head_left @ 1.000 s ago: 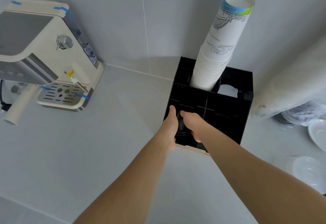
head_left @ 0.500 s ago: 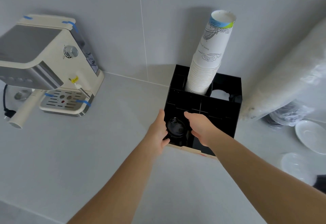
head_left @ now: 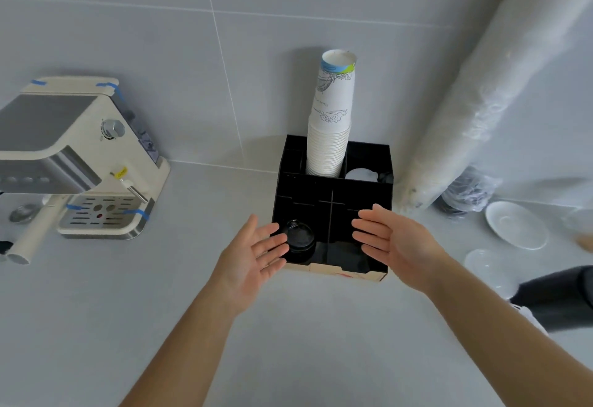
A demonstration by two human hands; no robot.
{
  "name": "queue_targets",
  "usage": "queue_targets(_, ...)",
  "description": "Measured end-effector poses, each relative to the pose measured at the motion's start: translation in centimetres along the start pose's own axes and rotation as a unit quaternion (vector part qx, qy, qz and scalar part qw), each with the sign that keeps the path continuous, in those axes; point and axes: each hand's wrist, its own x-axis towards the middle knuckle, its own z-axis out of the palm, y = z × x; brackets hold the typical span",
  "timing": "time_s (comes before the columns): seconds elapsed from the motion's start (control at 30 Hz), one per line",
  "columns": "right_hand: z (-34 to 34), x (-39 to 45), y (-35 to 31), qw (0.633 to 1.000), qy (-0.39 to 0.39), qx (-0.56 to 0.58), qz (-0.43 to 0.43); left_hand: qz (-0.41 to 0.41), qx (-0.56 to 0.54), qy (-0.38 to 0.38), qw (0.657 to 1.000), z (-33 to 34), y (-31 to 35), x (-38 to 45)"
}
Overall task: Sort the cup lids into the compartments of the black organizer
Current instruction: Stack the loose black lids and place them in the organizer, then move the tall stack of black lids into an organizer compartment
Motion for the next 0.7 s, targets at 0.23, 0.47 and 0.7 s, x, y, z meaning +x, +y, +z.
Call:
queue_targets(0.23, -4.5, -4.1, 0.3, 0.991, 0.05, 0.118, -0.037, 0.006, 0.003, -0.014, 1.0, 1.4, -0.7, -2.3)
queue_targets(0.47, -10.0, -8.2, 1.5, 0.978, 0.112, 0.167, -0.059, -0.002, 0.049, -0.046, 0.998, 5.2, -2.4, -2.9)
queue_targets(0.7, -16.4, -12.1, 3.3, 0.963, 0.171, 0.195, -0.078, -0.025, 0.081, -0.071, 0.994, 9.7, -5.3, -3.1)
